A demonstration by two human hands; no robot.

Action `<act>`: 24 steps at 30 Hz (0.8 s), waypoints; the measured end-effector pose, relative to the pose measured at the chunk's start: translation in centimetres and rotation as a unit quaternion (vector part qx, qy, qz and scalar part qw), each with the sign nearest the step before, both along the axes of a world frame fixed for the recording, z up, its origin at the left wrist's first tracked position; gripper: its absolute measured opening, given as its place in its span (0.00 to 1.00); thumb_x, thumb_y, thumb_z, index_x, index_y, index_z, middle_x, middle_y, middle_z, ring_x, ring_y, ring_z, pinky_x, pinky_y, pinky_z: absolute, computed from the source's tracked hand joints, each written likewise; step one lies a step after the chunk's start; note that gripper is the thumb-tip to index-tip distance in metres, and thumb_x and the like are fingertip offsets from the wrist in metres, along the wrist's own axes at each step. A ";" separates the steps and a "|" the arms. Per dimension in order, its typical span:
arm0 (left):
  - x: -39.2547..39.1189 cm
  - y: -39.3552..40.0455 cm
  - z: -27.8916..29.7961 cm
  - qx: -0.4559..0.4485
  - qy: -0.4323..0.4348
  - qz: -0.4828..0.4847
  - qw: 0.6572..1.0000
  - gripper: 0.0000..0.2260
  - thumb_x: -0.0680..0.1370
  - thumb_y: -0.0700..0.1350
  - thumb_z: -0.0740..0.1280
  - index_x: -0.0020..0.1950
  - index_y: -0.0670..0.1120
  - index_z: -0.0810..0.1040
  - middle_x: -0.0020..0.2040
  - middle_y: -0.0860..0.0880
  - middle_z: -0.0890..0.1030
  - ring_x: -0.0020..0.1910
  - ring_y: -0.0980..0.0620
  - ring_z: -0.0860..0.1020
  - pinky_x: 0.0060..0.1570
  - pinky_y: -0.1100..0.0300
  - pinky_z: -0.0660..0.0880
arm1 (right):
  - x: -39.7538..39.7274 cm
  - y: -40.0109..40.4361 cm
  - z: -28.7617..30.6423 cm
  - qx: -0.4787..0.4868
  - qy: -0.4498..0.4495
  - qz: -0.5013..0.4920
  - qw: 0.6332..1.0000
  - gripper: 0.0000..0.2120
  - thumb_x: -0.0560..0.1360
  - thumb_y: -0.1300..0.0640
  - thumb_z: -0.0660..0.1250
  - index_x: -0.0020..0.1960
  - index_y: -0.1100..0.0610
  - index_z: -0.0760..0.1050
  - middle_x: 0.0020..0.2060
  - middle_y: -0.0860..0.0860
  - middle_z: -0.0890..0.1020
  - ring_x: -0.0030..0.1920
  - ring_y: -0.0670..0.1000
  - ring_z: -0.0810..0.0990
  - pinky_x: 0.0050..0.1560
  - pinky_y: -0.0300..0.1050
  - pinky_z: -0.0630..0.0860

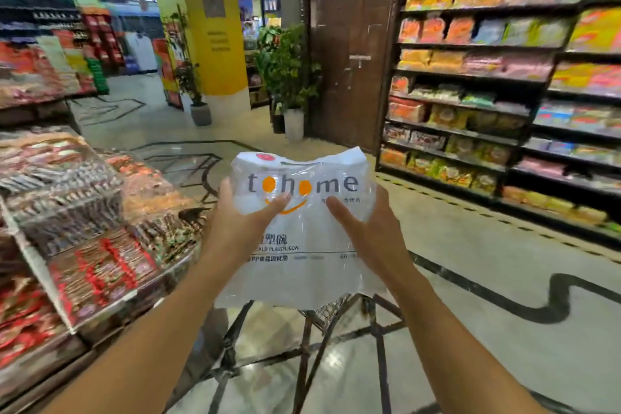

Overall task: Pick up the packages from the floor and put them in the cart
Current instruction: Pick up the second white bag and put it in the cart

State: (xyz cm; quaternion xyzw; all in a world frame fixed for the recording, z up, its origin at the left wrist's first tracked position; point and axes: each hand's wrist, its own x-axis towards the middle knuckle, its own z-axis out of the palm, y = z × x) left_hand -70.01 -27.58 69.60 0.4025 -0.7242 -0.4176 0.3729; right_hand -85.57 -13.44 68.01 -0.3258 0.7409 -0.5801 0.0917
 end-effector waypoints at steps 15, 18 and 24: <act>-29.0 -16.7 -6.6 0.041 -0.029 -0.011 0.999 0.31 0.71 0.62 0.77 0.70 0.53 0.73 0.50 0.60 0.76 0.55 0.51 0.74 0.51 0.57 0.68 | -28.4 -16.1 -6.2 0.018 -0.049 -0.041 0.998 0.37 0.70 0.37 0.79 0.73 0.45 0.69 0.61 0.42 0.82 0.60 0.48 0.82 0.63 0.58 0.80; -32.2 -20.4 -8.7 0.047 -0.021 0.004 0.999 0.31 0.66 0.67 0.76 0.64 0.57 0.74 0.51 0.59 0.81 0.56 0.49 0.80 0.53 0.53 0.76 | -31.9 -20.1 -8.2 0.033 -0.066 -0.031 0.997 0.39 0.68 0.34 0.79 0.72 0.47 0.69 0.61 0.44 0.82 0.60 0.49 0.83 0.62 0.59 0.80; -36.0 -26.9 -14.1 0.104 -0.042 0.056 0.992 0.36 0.65 0.67 0.78 0.69 0.55 0.73 0.58 0.54 0.82 0.57 0.48 0.80 0.56 0.52 0.77 | -37.8 -28.1 -12.7 0.076 -0.084 0.047 0.993 0.38 0.69 0.36 0.80 0.72 0.46 0.70 0.62 0.44 0.82 0.60 0.49 0.83 0.63 0.55 0.80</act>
